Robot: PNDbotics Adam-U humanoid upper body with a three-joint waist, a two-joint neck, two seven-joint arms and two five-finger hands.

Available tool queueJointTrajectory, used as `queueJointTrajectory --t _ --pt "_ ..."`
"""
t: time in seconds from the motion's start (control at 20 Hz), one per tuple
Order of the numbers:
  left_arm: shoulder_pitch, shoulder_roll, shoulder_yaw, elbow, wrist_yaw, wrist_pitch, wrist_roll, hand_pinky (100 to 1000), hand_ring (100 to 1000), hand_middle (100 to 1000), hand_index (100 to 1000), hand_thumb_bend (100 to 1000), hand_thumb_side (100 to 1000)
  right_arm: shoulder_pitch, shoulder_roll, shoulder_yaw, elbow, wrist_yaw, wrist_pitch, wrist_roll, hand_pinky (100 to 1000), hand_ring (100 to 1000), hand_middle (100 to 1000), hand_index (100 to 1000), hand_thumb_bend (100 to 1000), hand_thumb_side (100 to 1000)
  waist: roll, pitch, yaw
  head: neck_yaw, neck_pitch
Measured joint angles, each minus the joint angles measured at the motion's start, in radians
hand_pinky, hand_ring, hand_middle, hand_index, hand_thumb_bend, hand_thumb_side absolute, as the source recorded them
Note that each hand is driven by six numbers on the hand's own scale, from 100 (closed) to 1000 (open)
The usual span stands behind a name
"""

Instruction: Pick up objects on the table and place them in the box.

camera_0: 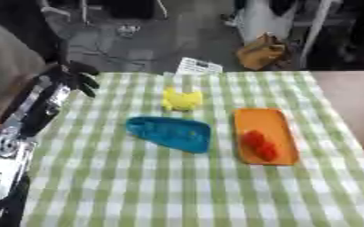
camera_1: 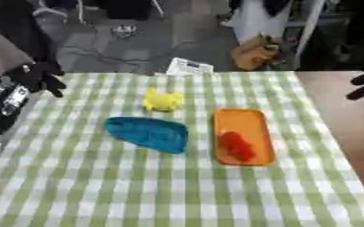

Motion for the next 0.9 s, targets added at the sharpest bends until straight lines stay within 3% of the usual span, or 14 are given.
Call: queueJointTrajectory --t 0.9 --pt "0.0 0.0 0.0 0.0 0.0 0.0 -0.002 568 641 700 806 100 822 0.0 0.0 0.0 0.0 0.0 0.0 0.0 519 603 738 752 100 687 0.0 0.0 0.002 0.003 0.0"
